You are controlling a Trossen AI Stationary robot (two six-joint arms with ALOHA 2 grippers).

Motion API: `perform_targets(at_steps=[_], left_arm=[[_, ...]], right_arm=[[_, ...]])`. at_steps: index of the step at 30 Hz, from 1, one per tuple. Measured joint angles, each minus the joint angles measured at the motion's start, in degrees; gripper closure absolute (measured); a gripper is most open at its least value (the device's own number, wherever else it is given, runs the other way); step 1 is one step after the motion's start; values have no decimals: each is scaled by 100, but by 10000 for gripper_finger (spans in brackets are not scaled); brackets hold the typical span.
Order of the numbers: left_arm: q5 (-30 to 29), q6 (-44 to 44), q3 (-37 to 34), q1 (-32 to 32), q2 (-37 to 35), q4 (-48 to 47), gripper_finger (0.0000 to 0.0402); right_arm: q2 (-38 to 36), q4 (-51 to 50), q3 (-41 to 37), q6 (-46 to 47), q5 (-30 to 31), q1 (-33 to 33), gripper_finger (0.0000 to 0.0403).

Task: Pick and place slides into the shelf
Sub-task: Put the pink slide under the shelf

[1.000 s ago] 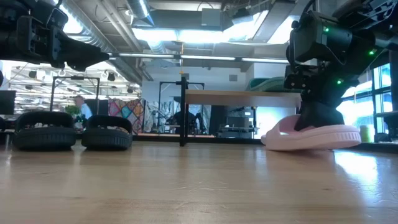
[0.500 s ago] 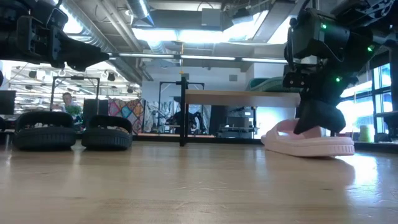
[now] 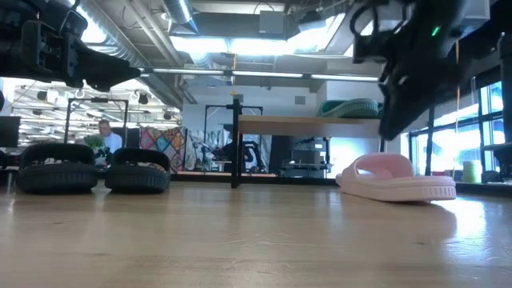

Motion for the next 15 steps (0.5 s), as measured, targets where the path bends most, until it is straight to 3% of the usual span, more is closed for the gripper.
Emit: perform_targets(at_steps=[3, 5, 15], left_arm=[[0, 0, -1, -1, 0, 0, 198], [0, 0, 0, 0, -1, 2, 198], [2, -5, -1, 0, -1, 0, 198]], right_arm=[[0, 98, 131, 32, -1225, 337, 188], [0, 86, 128, 230, -1648, 590, 188], [471, 484, 123, 931, -1703, 1231, 188]])
